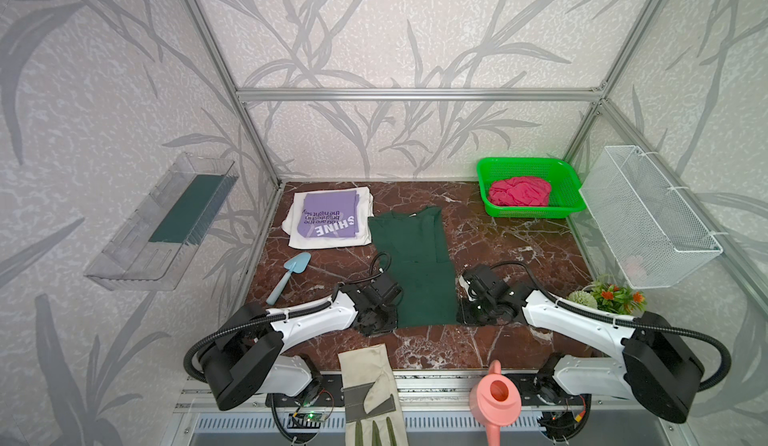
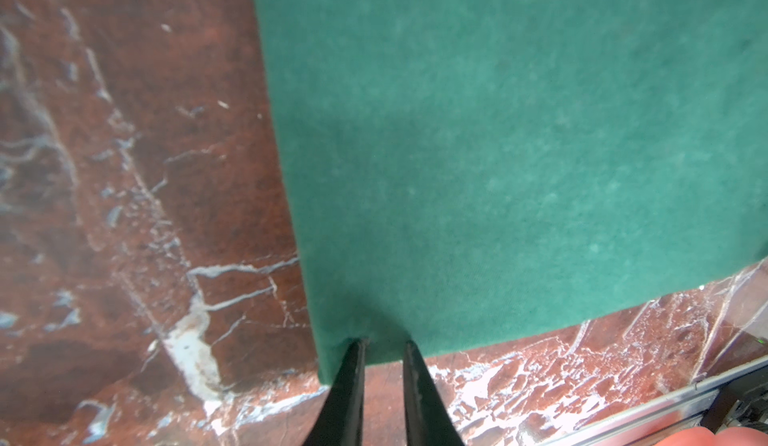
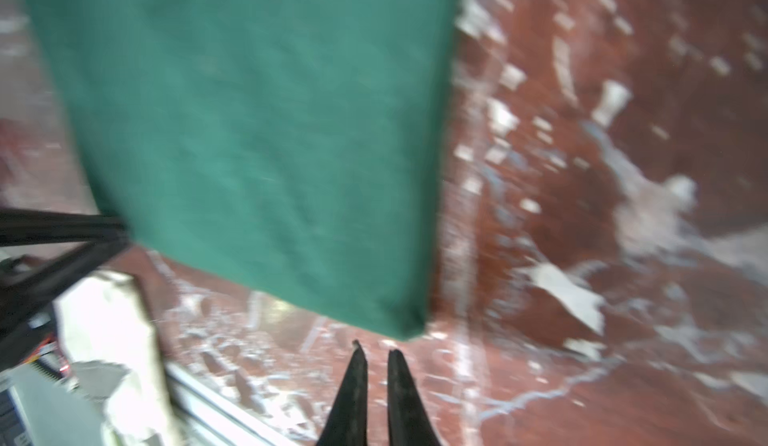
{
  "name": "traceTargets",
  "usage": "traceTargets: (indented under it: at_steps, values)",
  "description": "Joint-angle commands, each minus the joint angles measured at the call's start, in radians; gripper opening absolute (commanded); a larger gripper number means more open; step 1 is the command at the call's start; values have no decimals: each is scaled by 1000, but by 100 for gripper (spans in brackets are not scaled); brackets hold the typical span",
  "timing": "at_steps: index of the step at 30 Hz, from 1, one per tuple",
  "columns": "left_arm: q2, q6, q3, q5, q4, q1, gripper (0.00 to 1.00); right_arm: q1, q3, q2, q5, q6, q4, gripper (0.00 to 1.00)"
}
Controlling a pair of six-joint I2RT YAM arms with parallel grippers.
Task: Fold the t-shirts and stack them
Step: 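Move the right gripper toward the left gripper along the strip's near edge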
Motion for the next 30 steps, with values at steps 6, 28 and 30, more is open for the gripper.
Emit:
traceTargets:
  at_steps: [6,28,30]
  values:
    - [-2,-9,-6,-16,-66,-2,20,146,142,258,-123,81,306,14]
    - [-15,-31,-29,-27,-67,-3,20,107,-9,357,-112,133,430,13]
    - [-12,-32,-28,-27,-67,-2,20,95,-36,329,-108,127,418,13]
